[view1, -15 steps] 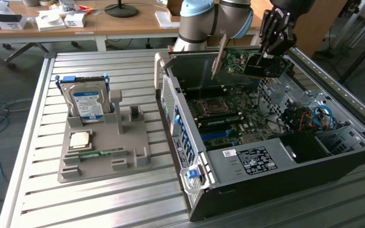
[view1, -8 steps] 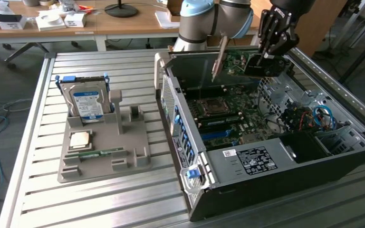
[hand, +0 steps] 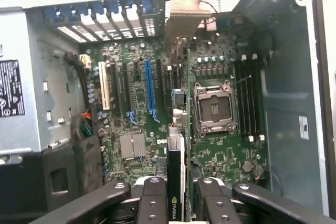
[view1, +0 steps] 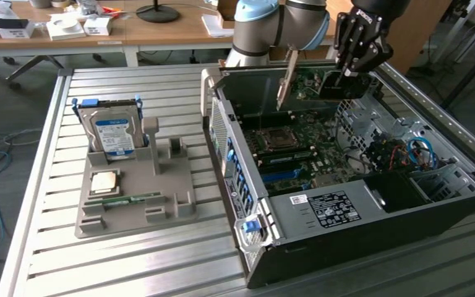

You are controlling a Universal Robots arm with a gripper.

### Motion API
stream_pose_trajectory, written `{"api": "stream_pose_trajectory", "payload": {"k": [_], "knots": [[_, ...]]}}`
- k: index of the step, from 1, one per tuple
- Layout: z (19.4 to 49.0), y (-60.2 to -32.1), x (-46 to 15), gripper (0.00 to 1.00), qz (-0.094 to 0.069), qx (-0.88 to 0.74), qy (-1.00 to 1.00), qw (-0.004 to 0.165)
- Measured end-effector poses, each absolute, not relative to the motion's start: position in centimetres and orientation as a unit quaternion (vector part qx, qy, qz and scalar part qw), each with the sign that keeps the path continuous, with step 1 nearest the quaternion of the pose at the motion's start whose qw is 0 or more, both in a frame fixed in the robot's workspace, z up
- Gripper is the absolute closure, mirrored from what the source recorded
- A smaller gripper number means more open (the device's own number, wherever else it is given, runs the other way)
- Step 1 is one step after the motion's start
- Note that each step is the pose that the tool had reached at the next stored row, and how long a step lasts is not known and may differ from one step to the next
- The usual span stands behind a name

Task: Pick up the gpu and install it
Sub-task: 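Insert the gpu into the slot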

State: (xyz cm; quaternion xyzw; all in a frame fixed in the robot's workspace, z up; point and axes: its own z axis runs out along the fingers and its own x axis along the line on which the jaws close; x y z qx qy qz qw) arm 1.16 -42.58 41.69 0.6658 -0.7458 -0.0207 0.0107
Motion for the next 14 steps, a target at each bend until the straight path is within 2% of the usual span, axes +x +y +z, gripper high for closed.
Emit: {"api": "stream_pose_trajectory", "payload": {"k": [14], "knots": [[41.69, -42.57, 1.16, 0.73, -0.02, 0.682, -0.731, 0.011]]}}
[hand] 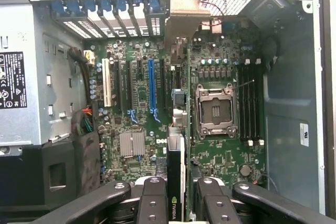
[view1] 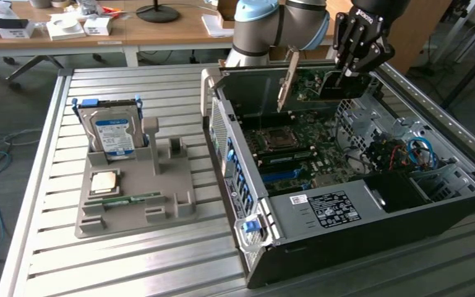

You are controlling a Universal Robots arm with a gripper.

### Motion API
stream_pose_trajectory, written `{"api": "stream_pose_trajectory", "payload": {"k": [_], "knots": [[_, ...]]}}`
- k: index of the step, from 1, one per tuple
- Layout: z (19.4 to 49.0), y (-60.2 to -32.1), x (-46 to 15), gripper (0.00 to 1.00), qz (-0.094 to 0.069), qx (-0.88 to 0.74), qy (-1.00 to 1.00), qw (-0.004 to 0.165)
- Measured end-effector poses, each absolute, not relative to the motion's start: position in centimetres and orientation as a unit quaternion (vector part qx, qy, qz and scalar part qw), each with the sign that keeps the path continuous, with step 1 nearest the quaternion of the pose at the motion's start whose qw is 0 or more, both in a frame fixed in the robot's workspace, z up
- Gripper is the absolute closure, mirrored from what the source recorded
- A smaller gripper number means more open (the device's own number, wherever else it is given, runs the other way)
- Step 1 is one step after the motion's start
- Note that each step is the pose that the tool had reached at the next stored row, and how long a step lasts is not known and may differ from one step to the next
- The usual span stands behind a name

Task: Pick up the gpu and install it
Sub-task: 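Insert the gpu into the slot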

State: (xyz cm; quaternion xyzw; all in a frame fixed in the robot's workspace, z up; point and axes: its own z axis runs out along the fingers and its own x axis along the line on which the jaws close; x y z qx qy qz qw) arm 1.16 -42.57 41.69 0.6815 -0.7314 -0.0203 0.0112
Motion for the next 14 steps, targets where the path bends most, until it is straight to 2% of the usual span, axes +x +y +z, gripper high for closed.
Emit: {"api": "stream_pose_trajectory", "payload": {"k": [14], "knots": [[41.7, -42.6, -0.7, 0.73, -0.02, 0.682, -0.731, 0.011]]}}
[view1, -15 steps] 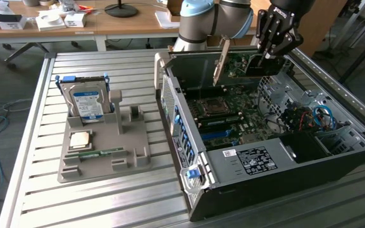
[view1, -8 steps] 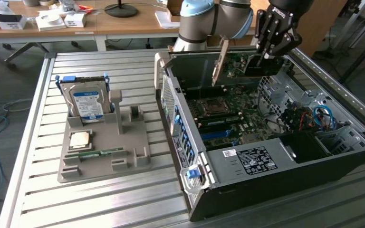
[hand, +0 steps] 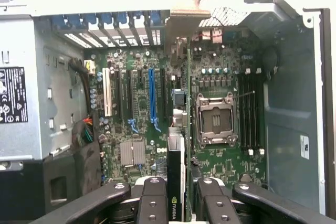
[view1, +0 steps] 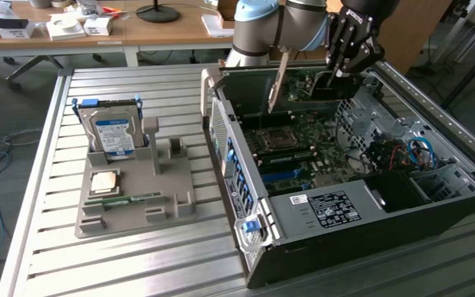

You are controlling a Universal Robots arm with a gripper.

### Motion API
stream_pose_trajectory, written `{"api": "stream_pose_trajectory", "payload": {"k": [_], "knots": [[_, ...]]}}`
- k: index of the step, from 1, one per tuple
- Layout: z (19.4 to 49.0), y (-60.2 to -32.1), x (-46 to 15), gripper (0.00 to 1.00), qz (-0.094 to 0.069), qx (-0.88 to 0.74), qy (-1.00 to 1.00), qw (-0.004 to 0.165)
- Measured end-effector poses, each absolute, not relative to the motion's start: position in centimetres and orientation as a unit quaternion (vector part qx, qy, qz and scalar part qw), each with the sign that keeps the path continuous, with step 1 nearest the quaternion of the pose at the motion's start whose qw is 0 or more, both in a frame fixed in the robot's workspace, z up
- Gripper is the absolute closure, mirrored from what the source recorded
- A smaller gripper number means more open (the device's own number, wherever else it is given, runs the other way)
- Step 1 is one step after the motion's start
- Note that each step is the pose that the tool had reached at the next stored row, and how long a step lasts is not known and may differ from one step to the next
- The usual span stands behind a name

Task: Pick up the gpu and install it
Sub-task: 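Insert the gpu into the slot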

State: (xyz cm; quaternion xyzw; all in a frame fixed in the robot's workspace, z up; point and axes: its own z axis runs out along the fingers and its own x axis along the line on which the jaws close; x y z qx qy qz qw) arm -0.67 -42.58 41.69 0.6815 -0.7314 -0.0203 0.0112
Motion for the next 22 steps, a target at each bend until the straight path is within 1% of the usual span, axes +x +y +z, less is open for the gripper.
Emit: {"api": "stream_pose_trajectory", "payload": {"k": [8, 22], "knots": [[41.66, -42.57, -0.91, 0.73, -0.02, 0.682, -0.731, 0.011], [40.97, -42.96, -0.92, 0.73, -0.019, 0.688, -0.725, 0.006]]}}
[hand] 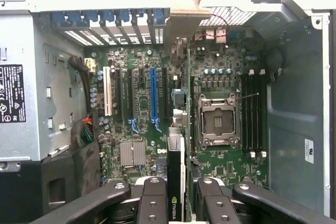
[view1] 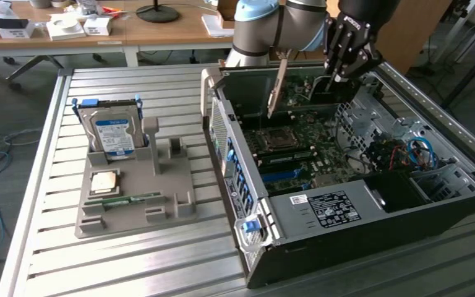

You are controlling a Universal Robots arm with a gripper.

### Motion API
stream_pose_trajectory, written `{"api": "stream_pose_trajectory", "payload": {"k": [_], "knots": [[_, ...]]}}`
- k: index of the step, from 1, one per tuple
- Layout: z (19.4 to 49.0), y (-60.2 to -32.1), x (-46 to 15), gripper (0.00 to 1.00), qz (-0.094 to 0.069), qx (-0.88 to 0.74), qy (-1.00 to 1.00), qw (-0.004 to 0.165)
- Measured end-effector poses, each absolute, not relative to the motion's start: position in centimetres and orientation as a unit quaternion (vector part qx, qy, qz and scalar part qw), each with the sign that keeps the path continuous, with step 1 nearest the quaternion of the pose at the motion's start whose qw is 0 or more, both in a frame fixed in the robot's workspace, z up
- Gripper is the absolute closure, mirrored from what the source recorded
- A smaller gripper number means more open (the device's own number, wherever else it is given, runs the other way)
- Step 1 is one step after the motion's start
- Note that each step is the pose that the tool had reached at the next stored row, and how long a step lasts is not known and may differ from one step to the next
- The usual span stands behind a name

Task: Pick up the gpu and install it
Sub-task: 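Insert the gpu into the slot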

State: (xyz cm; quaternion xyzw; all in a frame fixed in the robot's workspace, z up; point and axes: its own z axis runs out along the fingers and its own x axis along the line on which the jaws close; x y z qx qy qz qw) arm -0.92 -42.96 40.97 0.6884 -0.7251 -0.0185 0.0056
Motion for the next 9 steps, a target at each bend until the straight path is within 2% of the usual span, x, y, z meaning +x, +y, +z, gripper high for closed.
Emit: {"api": "stream_pose_trajectory", "payload": {"k": [9], "knots": [[40.76, -43.18, -0.92, 0.73, -0.019, 0.693, -0.721, 0.003]]}}
